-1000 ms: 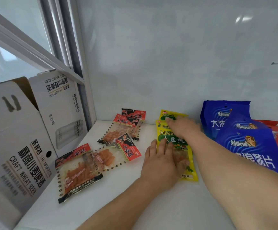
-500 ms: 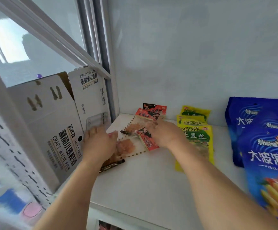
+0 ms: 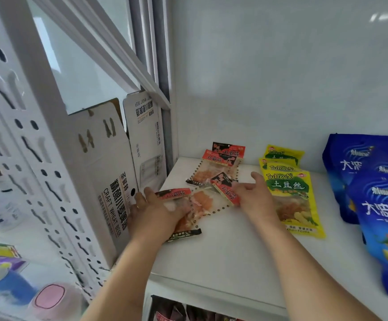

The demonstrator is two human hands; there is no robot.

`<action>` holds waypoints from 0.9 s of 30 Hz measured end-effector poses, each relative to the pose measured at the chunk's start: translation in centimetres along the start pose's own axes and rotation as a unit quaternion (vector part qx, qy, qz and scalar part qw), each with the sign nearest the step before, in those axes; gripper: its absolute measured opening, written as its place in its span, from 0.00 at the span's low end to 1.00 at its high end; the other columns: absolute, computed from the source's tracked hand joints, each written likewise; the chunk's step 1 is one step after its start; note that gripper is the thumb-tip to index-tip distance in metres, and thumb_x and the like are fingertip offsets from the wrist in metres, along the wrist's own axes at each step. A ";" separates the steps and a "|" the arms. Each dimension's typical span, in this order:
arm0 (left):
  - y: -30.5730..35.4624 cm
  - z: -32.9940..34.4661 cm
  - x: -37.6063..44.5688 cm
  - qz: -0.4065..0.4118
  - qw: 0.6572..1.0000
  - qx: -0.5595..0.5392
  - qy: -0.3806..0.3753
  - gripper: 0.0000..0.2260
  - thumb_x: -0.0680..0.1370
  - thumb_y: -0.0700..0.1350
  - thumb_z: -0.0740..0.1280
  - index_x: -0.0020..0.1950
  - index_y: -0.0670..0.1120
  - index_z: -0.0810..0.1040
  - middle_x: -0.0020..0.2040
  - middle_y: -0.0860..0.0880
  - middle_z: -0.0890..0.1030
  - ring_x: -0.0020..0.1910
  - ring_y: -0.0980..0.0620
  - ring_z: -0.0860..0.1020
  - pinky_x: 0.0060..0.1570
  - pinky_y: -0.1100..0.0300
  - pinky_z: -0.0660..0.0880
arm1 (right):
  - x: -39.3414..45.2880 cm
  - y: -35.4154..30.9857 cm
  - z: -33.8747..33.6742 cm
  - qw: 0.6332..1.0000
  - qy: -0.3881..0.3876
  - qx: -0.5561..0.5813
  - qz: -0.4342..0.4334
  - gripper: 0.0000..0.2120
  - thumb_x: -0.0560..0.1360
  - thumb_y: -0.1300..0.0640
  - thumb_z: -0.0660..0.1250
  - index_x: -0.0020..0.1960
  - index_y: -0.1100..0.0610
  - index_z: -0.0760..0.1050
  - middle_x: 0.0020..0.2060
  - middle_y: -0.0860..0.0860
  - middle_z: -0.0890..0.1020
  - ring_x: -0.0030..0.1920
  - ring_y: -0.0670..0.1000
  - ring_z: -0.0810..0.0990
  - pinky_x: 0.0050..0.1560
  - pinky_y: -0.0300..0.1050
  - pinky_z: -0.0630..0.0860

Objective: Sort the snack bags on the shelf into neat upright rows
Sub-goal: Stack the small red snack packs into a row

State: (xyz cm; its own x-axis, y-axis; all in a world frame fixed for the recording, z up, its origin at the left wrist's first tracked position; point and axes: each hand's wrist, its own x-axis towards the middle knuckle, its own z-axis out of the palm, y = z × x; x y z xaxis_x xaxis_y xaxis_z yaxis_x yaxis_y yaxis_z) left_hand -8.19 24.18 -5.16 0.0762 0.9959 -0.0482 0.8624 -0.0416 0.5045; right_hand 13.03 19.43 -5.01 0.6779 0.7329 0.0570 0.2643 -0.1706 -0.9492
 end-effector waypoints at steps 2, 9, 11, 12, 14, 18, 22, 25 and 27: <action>0.0 0.1 0.1 -0.005 1.000 0.002 -0.015 0.56 0.69 0.76 0.63 0.81 0.40 0.45 0.79 0.39 0.59 0.75 0.37 0.64 0.71 0.44 0.66 | 0.2 0.5 -0.5 0.993 0.007 0.107 0.042 0.31 0.75 0.51 0.73 0.74 0.54 0.65 0.53 0.50 0.81 0.55 0.54 0.81 0.57 0.51 0.77; -0.1 0.5 -0.7 0.056 0.996 0.041 0.063 0.53 0.68 0.78 0.59 0.81 0.44 0.50 0.71 0.43 0.73 0.68 0.41 0.73 0.63 0.45 0.73 | -0.3 1.0 -1.4 0.976 -0.089 0.192 0.042 0.09 0.73 0.52 0.74 0.51 0.55 0.81 0.49 0.57 0.86 0.48 0.55 0.84 0.61 0.60 0.77; 0.0 0.7 -1.0 0.083 0.993 0.018 0.087 0.50 0.71 0.74 0.63 0.81 0.45 0.50 0.73 0.43 0.71 0.69 0.41 0.72 0.64 0.46 0.72 | -0.5 1.0 -1.4 0.987 -0.104 0.125 0.012 0.16 0.70 0.41 0.74 0.48 0.53 0.84 0.45 0.52 0.87 0.50 0.55 0.85 0.61 0.62 0.77; 0.0 0.6 -1.1 0.103 0.990 0.000 0.091 0.48 0.72 0.71 0.65 0.81 0.46 0.50 0.75 0.44 0.68 0.69 0.42 0.72 0.64 0.47 0.73 | -0.6 1.0 -1.4 0.988 -0.111 0.105 0.006 0.21 0.66 0.36 0.72 0.47 0.52 0.85 0.45 0.51 0.87 0.50 0.54 0.85 0.60 0.61 0.77; 0.2 0.5 -1.2 0.143 0.985 -0.041 0.087 0.46 0.74 0.66 0.69 0.81 0.49 0.48 0.78 0.46 0.62 0.70 0.43 0.72 0.62 0.49 0.74 | -0.3 1.5 -1.3 0.989 -0.122 0.089 -0.001 0.27 0.63 0.30 0.70 0.48 0.51 0.85 0.46 0.49 0.87 0.51 0.53 0.85 0.60 0.60 0.77; 0.9 0.0 -1.6 0.225 0.970 -0.064 0.059 0.45 0.73 0.62 0.72 0.81 0.55 0.49 0.79 0.54 0.59 0.70 0.48 0.72 0.60 0.51 0.75 | -0.5 1.1 -1.5 0.986 -0.114 0.119 0.002 0.12 0.77 0.48 0.68 0.49 0.56 0.84 0.44 0.53 0.87 0.48 0.55 0.84 0.56 0.58 0.79; 1.8 -0.6 -1.3 0.267 0.962 -0.051 -0.031 0.47 0.73 0.59 0.75 0.81 0.59 0.47 0.79 0.58 0.60 0.74 0.53 0.67 0.67 0.56 0.67 | -0.6 0.7 -1.8 0.972 -0.131 0.193 0.015 0.11 0.82 0.57 0.62 0.47 0.58 0.82 0.40 0.56 0.87 0.39 0.53 0.83 0.45 0.51 0.78; 2.5 -0.9 -1.1 0.272 0.956 -0.061 -0.093 0.47 0.73 0.55 0.76 0.81 0.61 0.47 0.78 0.58 0.63 0.74 0.54 0.65 0.69 0.57 0.65 | -0.8 0.4 -2.2 0.960 -0.157 0.232 0.024 0.11 0.82 0.54 0.62 0.50 0.58 0.81 0.42 0.56 0.87 0.39 0.51 0.85 0.43 0.48 0.77; 2.8 -0.9 -0.9 0.270 0.952 -0.078 -0.122 0.47 0.73 0.54 0.77 0.81 0.63 0.47 0.75 0.57 0.66 0.72 0.55 0.67 0.70 0.56 0.67 | -0.8 0.6 -2.2 0.957 -0.183 0.225 0.016 0.09 0.79 0.55 0.67 0.55 0.58 0.80 0.46 0.56 0.87 0.44 0.53 0.85 0.46 0.49 0.79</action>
State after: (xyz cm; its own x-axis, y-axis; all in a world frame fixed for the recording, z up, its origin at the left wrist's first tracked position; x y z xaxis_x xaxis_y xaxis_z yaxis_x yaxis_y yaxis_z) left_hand -6.29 23.22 -2.97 0.6180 0.7835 0.0655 0.5807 -0.5110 0.6338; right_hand 14.17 17.26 -4.94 0.3730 0.9278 -0.0092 -0.1302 0.0425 -0.9906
